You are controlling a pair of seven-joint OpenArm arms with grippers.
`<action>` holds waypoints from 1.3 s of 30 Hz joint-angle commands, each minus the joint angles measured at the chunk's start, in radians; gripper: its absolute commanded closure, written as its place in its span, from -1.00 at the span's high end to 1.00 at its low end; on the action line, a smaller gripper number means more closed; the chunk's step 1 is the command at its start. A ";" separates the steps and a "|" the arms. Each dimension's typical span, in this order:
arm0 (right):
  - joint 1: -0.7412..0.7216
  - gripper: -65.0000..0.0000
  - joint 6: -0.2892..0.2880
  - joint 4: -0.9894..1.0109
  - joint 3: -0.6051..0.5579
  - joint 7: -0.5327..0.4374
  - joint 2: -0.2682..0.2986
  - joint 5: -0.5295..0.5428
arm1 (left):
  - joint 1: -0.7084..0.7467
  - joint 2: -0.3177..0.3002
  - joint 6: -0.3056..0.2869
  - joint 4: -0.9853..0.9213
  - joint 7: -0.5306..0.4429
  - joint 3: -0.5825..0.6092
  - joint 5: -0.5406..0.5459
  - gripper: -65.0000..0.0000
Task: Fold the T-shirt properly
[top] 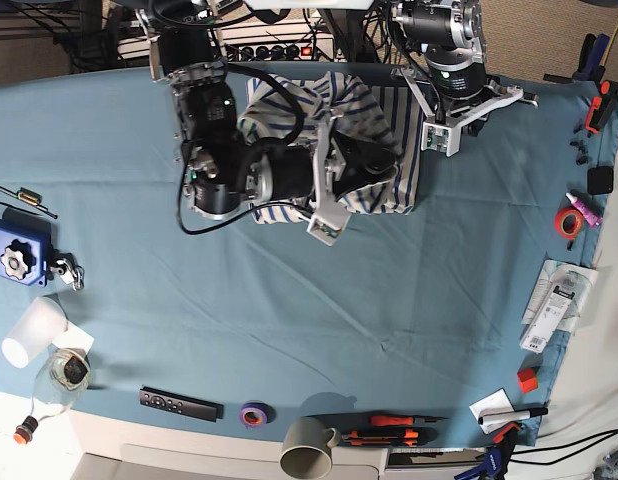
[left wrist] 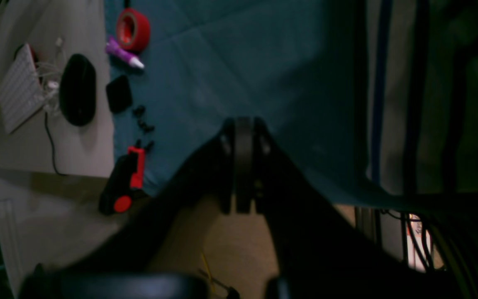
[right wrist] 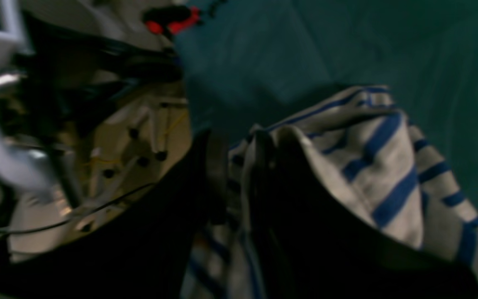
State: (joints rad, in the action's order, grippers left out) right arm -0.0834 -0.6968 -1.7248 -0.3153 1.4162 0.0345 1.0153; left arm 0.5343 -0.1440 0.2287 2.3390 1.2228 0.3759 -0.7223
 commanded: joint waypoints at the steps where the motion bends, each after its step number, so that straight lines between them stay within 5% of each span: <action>1: -0.019 -0.61 -0.001 -0.014 0.003 -0.041 -0.023 0.001 | 0.003 0.002 0.003 0.017 -0.010 0.001 -0.018 -1.00; 8: -0.072 -0.61 -0.001 -0.014 0.003 -0.109 -0.104 -0.050 | 0.003 0.002 0.003 0.017 -0.011 0.001 -0.018 -1.00; 13: -0.141 -0.61 -0.001 -0.014 0.021 -0.131 -0.123 -0.215 | 0.003 0.002 0.003 0.017 -0.021 0.001 -0.018 -1.00; 21: -0.166 -0.62 -0.001 -0.014 0.301 -0.190 -0.116 -0.328 | 0.000 0.002 -0.002 0.017 -0.106 0.001 -0.009 -1.00; 30: -0.161 -0.62 0.022 -0.014 0.637 -0.125 0.008 -0.328 | -0.067 0.002 -0.183 0.017 -0.268 0.001 0.266 -1.00; 39: -0.074 -0.62 0.071 -0.014 0.804 -0.116 0.206 -0.327 | -0.127 0.003 -0.370 0.017 -0.338 0.001 0.506 -1.00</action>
State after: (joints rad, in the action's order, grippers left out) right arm -0.1394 -0.6250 -1.7226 0.4870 1.3209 0.2279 0.6624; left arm 0.4091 -0.1440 -0.1497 2.3390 0.9081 0.3767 -0.2100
